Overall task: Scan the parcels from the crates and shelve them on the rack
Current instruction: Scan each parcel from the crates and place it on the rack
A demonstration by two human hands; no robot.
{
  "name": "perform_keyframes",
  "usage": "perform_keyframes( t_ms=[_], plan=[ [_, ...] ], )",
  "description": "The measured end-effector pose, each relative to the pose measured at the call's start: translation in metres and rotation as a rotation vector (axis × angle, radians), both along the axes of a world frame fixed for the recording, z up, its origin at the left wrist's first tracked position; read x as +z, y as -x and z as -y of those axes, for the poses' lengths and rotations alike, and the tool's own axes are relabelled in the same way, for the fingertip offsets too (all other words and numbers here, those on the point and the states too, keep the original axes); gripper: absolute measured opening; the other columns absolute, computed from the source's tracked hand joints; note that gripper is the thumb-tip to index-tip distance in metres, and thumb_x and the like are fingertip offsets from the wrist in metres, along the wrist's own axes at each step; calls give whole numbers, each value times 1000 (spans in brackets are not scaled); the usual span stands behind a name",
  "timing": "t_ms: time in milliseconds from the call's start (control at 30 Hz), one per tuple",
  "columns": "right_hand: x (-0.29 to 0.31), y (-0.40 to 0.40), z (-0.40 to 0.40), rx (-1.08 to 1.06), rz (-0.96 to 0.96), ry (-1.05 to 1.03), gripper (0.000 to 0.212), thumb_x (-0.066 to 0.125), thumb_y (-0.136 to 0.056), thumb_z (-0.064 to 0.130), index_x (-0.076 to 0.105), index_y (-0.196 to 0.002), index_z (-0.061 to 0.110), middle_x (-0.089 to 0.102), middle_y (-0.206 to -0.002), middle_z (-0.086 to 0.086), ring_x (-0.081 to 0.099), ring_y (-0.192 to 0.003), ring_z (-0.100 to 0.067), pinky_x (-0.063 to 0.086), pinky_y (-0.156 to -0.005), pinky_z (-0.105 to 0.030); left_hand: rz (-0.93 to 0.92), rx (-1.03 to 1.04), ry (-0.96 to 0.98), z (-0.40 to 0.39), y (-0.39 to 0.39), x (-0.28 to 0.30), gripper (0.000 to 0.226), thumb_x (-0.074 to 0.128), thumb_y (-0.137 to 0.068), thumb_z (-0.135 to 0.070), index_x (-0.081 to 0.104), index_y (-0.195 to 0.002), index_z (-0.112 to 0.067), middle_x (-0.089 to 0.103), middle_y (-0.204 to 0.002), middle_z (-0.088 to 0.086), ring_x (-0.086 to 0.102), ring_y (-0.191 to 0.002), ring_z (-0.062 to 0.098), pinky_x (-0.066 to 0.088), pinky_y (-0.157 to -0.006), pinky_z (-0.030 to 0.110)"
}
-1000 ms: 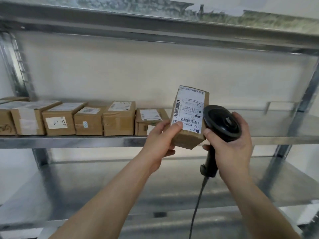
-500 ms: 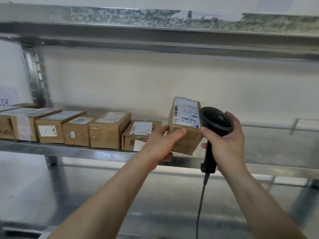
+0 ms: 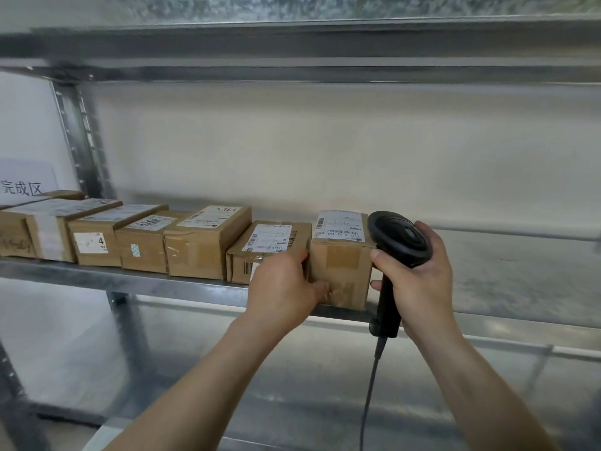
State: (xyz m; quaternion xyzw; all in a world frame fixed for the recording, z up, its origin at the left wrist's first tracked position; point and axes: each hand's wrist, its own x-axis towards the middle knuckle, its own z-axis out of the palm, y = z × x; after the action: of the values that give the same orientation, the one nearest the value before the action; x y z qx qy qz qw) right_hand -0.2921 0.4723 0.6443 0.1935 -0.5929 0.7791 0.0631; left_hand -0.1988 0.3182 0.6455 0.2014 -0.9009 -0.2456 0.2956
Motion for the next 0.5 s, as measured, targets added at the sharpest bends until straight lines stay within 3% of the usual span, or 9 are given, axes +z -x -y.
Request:
perform_keyframes(
  t_ms=[133, 300, 433, 500],
  plan=[
    [-1, 6, 11, 14, 10, 2, 78, 84, -79, 6, 47, -144, 27, 70, -120, 5, 73, -103, -22, 64, -78, -49, -9, 52, 108, 7, 4, 2, 26, 80, -74, -33, 63, -90, -21, 64, -78, -6, 59, -75, 21, 41, -56, 30],
    [-1, 16, 22, 25, 10, 13, 77, 83, -80, 6, 47, -145, 27, 69, -123, 5, 72, -109, -23, 65, -79, -47, 6, 84, 193, 14, 9, 5, 30, 79, -78, -38, 62, -95, -20, 66, -85, -3, 59, -79, 21, 38, -58, 30],
    [-1, 20, 28, 6, 13, 21, 83, 87, -72, 18, 48, -144, 29, 68, -126, 6, 70, -113, -23, 60, -91, -53, 15, 109, 234, 15, 13, 4, 31, 76, -82, -42, 57, -95, -21, 65, -85, -3, 51, -75, 21, 36, -60, 31],
    [-2, 23, 28, 22, 30, 41, 80, 86, -77, 12, 47, -145, 27, 68, -126, 4, 71, -112, -23, 64, -82, -46, 28, 119, 240, 16, 16, 4, 31, 75, -83, -42, 53, -90, -22, 59, -80, -4, 48, -74, 21, 32, -58, 32]
  ],
)
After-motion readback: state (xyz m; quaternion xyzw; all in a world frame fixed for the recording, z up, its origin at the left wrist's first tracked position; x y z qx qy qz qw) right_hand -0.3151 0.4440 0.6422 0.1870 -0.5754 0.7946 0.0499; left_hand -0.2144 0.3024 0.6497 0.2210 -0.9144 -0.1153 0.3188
